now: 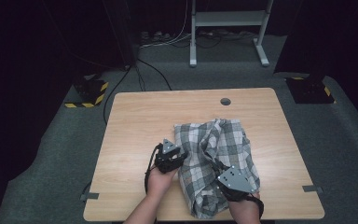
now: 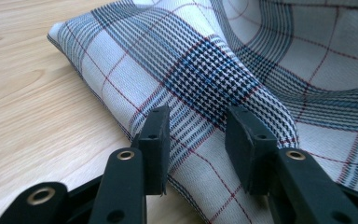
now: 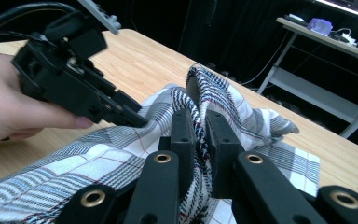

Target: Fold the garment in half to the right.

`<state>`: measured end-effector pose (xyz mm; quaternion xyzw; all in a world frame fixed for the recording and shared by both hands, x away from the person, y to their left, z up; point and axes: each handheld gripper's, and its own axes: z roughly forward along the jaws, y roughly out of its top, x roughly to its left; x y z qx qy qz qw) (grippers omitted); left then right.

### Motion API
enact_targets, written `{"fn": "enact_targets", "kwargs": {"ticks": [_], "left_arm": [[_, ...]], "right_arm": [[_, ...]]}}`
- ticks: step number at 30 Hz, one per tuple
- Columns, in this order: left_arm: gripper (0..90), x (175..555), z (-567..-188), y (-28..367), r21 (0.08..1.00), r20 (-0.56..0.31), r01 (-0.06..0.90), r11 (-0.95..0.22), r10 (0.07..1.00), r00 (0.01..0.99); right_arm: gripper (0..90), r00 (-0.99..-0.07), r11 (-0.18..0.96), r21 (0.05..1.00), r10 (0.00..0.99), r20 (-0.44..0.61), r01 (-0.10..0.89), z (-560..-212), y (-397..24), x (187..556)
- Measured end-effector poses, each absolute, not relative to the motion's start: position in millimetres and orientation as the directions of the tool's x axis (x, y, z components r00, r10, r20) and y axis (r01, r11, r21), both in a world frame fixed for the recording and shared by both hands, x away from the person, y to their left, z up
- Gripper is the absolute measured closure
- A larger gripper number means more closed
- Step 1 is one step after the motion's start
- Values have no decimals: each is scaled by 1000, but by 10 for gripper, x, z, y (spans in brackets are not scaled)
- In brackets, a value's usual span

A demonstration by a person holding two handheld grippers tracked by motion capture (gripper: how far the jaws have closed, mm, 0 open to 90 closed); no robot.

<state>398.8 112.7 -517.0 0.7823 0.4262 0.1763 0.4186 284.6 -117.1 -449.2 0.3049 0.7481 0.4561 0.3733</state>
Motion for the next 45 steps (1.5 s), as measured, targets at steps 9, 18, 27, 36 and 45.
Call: {"fn": "enact_targets", "kwargs": {"ticks": [9, 18, 27, 36, 45], "left_arm": [[656, 4119, -5152, 912, 763, 50, 483, -430, 784, 619], [726, 4114, -5122, 860, 724, 155, 446, -526, 754, 639], [740, 4086, -5113, 899, 713, 179, 441, -545, 750, 637], [642, 4000, -5018, 1138, 779, 96, 442, -444, 782, 616], [616, 3783, -4957, 1124, 802, 49, 416, -429, 740, 671]], "right_arm": [[825, -540, 401, 907, 796, -275, 130, -4545, -1183, 2850], [825, -561, 412, 901, 782, -274, 135, -4612, -1118, 2813], [825, -570, 417, 900, 772, -280, 123, -4588, -1068, 2805], [826, -597, 426, 900, 748, -290, 97, -4531, -900, 2786], [825, -549, 430, 889, 786, -282, 158, -4671, -1269, 2718]]}}
